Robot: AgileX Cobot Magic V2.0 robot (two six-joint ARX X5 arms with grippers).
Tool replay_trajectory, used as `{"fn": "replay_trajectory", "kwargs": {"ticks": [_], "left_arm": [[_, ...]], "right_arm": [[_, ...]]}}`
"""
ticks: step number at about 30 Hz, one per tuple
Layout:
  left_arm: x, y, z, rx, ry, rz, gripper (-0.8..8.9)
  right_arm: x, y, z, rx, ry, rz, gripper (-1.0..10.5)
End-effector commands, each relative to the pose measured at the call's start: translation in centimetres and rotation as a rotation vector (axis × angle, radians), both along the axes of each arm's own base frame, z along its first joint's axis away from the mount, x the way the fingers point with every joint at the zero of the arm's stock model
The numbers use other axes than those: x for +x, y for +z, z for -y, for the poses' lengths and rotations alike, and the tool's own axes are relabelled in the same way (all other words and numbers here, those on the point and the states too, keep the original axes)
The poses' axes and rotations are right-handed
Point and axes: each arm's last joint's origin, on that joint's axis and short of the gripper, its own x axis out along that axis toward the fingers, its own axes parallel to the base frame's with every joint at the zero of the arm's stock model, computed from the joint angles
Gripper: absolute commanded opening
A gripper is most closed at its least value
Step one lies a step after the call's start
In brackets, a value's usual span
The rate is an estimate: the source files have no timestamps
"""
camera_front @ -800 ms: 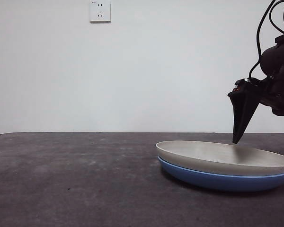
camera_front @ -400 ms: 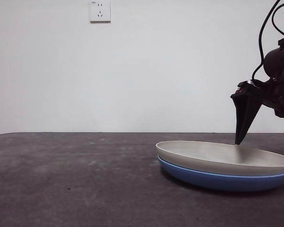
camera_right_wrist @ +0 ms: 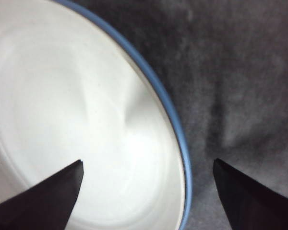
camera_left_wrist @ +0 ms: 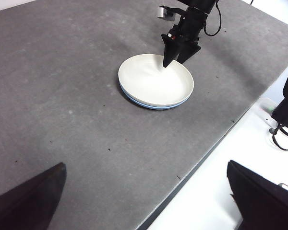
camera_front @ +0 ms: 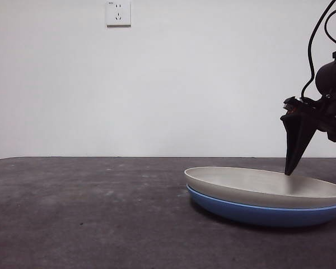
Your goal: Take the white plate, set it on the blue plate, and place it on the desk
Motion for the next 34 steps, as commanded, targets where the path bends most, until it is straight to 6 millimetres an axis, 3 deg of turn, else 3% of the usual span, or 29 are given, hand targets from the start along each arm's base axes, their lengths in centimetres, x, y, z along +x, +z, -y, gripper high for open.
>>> {"fn": "replay_trajectory", "kwargs": {"ticks": [1, 3, 7, 12, 20, 26, 34], "left_arm": [[0.0, 0.4, 0.0, -0.011, -0.006, 0.015, 6.57], [0.0, 0.4, 0.0, -0.011, -0.006, 0.015, 6.57], [0.0, 0.4, 0.0, -0.011, -0.006, 0.015, 6.57], [0.0, 0.4, 0.0, -0.011, -0.006, 0.015, 6.57], [0.0, 0.4, 0.0, -0.011, -0.006, 0.015, 6.57], [0.0, 0.4, 0.0, -0.018, -0.006, 0.023, 6.57], [0.1, 0.6, 0.1, -0.030, -0.007, 0.038, 6.57]], "right_arm": [[0.3, -1.0, -0.1, 0.003, 0.020, -0.030, 4.1], [0.3, -1.2, -0.1, 0.003, 0.024, -0.038, 3.6], [0.3, -1.2, -0.1, 0.003, 0.026, -0.040, 1.4], [0.3, -1.2, -0.1, -0.007, 0.025, -0.046, 0.1], [0.2, -0.7, -0.1, 0.005, 0.025, -0.036, 0.1], [0.2, 1.9, -0.8, 0.047, 0.027, 0.002, 0.1], [1.1, 5.0, -4.6, 0.052, 0.094, 0.040, 0.1]]}}
